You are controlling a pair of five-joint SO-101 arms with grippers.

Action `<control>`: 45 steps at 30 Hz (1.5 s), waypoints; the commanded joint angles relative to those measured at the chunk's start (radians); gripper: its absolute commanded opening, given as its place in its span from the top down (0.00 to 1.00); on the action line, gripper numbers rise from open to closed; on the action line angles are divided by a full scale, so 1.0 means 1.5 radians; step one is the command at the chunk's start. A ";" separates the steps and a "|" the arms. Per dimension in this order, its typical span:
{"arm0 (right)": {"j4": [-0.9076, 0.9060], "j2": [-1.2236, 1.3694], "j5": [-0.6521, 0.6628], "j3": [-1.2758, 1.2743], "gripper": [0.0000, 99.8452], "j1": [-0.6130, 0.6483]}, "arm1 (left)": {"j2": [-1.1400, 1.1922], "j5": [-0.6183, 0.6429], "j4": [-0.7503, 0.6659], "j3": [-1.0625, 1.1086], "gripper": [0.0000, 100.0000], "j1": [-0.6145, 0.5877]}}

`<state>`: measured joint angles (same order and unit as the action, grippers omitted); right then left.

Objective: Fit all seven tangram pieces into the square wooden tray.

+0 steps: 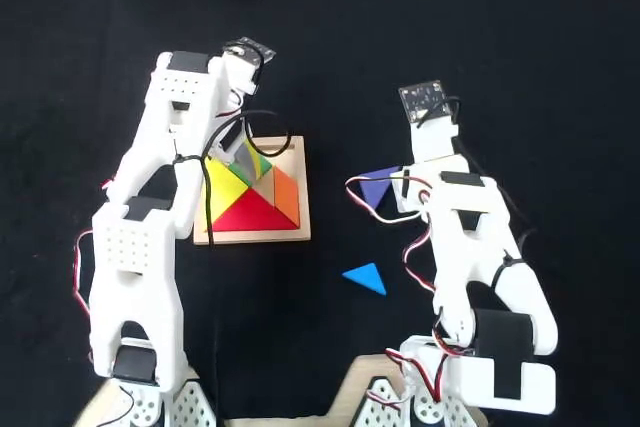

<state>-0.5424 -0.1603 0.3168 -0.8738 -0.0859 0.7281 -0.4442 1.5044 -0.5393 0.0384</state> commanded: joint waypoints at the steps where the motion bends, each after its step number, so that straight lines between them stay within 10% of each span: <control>1: 0.011 -0.001 0.000 0.002 0.99 0.013 | -0.031 -0.004 0.047 -0.077 0.67 -0.006; 13: 0.012 -0.001 -0.005 0.005 0.99 0.010 | -0.206 0.162 0.172 -0.208 0.72 -0.024; 22: -0.168 -0.032 -0.005 0.111 0.90 0.018 | -0.466 0.222 0.165 0.130 0.74 -0.132; 31: -0.515 0.026 0.007 0.389 0.81 0.180 | -0.889 0.206 -0.162 0.748 0.74 -0.256; 40: -0.454 0.197 -0.121 0.439 0.81 0.148 | -1.011 0.206 -0.319 1.051 0.74 -0.318; 45: -0.454 0.235 0.174 0.497 0.81 0.129 | -1.011 0.209 -0.391 1.132 0.74 -0.319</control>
<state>-1.2206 0.1941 0.2800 -0.2064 0.1488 -0.7649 -0.1389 1.0211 1.0779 -0.4281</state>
